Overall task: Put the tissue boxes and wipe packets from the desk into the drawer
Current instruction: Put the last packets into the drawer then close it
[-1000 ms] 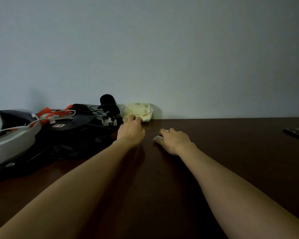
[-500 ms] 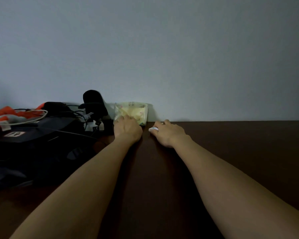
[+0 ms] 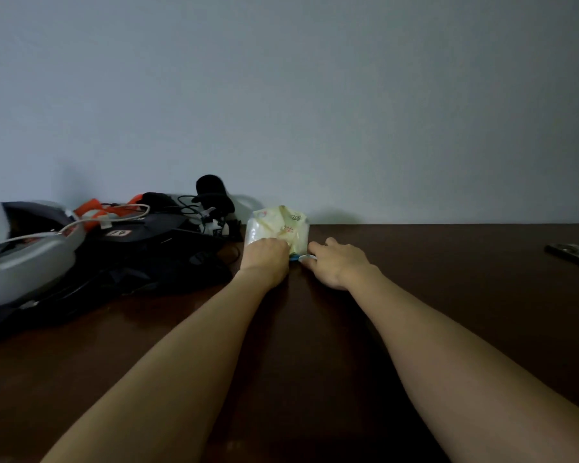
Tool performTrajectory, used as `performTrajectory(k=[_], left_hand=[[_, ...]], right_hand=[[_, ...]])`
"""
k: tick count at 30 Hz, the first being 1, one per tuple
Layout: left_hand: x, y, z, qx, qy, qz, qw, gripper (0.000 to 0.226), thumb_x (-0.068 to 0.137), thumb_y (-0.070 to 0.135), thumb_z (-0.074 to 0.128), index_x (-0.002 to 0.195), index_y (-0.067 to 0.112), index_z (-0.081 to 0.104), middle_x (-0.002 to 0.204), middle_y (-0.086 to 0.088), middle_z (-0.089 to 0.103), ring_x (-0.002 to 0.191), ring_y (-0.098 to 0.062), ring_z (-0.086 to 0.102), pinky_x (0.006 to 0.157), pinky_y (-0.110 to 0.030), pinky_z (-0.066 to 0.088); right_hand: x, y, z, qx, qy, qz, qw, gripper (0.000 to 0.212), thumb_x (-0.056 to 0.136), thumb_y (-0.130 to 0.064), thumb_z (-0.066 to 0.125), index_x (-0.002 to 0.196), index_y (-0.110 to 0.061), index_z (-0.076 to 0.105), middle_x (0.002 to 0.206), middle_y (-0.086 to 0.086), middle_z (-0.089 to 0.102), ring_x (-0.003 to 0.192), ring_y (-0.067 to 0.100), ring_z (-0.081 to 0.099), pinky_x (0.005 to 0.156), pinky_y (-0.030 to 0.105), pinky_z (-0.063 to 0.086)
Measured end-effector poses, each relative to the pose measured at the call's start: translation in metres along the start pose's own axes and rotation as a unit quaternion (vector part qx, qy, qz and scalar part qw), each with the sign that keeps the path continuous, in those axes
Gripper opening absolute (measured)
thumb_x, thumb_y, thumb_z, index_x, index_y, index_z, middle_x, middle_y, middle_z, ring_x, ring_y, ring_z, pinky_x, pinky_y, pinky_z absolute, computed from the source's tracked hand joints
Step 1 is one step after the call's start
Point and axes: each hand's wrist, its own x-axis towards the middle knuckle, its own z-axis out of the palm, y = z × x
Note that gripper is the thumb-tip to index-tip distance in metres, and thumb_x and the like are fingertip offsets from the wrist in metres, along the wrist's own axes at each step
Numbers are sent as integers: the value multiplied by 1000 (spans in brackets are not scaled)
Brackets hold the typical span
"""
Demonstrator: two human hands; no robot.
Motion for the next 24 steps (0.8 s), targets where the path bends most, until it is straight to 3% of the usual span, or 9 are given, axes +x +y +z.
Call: performTrajectory(k=[4,9,12,15,17,18,21,24], left_hand=[[-83,9,-37,6,-5,1,1000,22,99,15,49,107,8,67,109,-11,71,98,-28,68,69,-32,40],[-205,15,-90,-12,9,8,1000,22,98,17,48,97,10,69,104,-11,71,91,-29,65,67,-35,38],[-280,15,-120,2,100,23,995,28,100,25,48,98,15,74,108,-8,64,101,-29,56,78,-42,43],[-339,17,-145,-102,233,-23,967,28,99,27,50,105,11,72,119,-10,59,109,-31,52,85,-46,41],[-367,20,-160,-165,276,-48,946,26,97,25,50,99,10,71,113,-9,65,101,-30,59,81,-42,41],[-380,20,-164,-189,283,-51,939,24,96,26,50,89,13,68,100,-8,67,88,-29,62,73,-38,41],[-418,10,-152,-217,212,-65,951,33,96,33,53,68,17,50,63,3,58,54,-21,55,51,-31,34],[-444,-5,-115,-295,29,-102,949,31,100,39,54,74,22,56,67,5,62,61,-15,63,50,-27,41]], right_hand=[[-86,-14,-9,1,3,-16,1000,50,105,-57,26,138,-27,48,137,12,50,121,39,54,88,46,45],[-206,-30,-14,-13,75,-82,994,35,108,-45,29,119,-26,56,109,6,58,101,34,64,80,43,51],[-274,-36,-19,-2,152,-108,982,31,109,-42,27,104,-24,52,99,7,68,89,36,67,75,45,53],[-331,-39,-15,84,268,-120,952,38,110,-44,30,104,-19,57,84,3,72,65,23,69,58,44,56],[-362,-42,-8,183,272,-131,936,38,109,-49,31,95,-23,56,73,-3,70,46,10,64,43,38,54],[-375,-44,-4,240,251,-131,929,39,107,-52,32,90,-27,55,69,-4,69,40,9,62,39,37,52],[-398,-41,17,357,147,-102,917,33,105,-54,40,87,-33,58,68,-3,71,37,15,61,36,31,45],[-406,-36,51,442,101,-34,891,26,105,-45,47,93,-29,63,72,1,72,39,21,62,36,27,43]])
